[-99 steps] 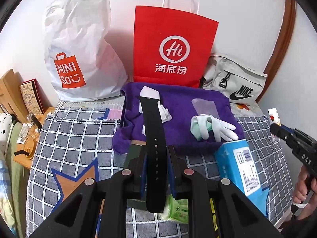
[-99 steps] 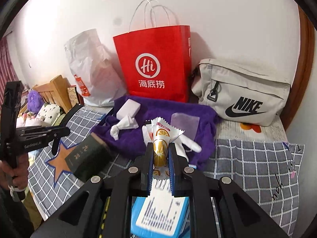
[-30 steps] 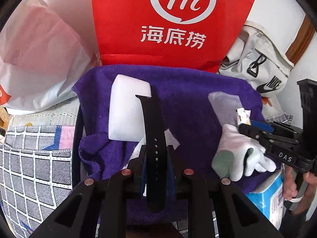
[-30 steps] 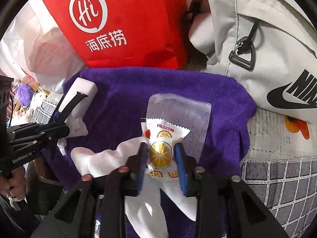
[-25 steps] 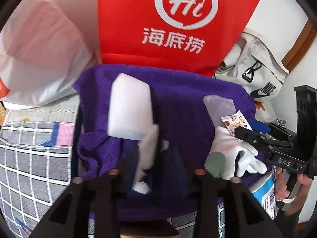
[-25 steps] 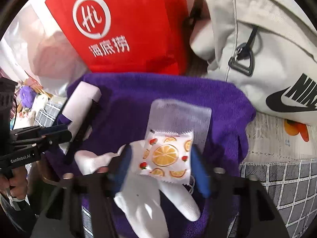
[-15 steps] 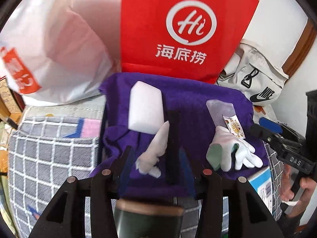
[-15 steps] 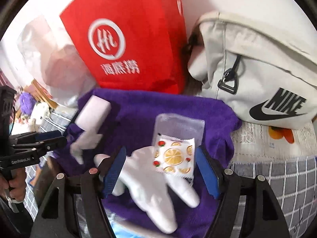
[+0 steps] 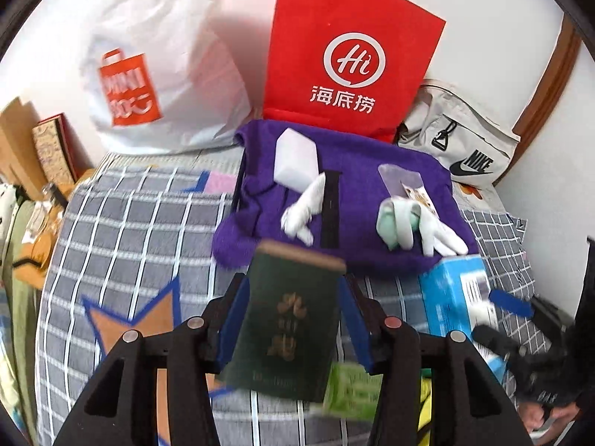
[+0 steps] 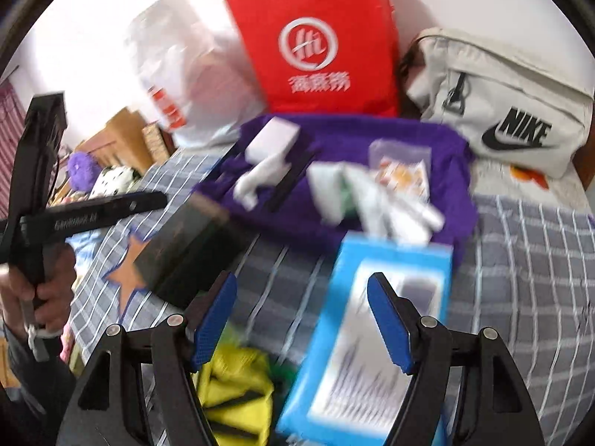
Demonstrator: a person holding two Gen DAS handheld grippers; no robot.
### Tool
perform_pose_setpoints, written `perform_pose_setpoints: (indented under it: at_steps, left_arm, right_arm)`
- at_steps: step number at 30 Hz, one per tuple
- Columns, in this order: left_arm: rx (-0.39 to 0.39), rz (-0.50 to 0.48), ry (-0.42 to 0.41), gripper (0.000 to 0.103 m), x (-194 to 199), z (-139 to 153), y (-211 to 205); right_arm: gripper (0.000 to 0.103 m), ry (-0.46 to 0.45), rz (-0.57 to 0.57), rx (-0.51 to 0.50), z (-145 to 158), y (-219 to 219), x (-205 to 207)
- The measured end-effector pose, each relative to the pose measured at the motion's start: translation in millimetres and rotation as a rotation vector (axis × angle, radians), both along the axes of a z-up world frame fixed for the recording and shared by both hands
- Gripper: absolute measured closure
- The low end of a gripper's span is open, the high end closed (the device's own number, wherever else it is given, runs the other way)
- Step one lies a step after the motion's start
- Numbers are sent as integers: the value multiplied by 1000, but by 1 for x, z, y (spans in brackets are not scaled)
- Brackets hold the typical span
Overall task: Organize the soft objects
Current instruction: 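Move both tools back from the towel to the pile of items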
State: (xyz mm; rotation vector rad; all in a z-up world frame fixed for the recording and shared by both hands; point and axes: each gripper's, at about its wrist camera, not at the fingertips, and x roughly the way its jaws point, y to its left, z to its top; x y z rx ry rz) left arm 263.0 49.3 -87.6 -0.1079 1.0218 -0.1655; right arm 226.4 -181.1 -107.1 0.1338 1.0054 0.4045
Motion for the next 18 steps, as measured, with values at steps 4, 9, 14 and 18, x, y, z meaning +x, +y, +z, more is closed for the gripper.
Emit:
perform_pose_setpoints:
  at_steps: [4, 9, 14, 18]
  left_arm:
    - [-20, 22, -15, 51, -27, 2, 8]
    - [-37, 14, -28, 49, -54, -1, 11]
    - [-49, 4, -27, 49, -72, -10, 14]
    - [-53, -5, -21, 49, -83, -20, 19]
  right_arm:
    - [31, 28, 51, 22, -6, 15, -35]
    - [29, 81, 69, 24, -17, 30, -68]
    - [18, 92, 69, -39, -30, 47, -88]
    - [18, 108, 60, -81, -43, 56, -88]
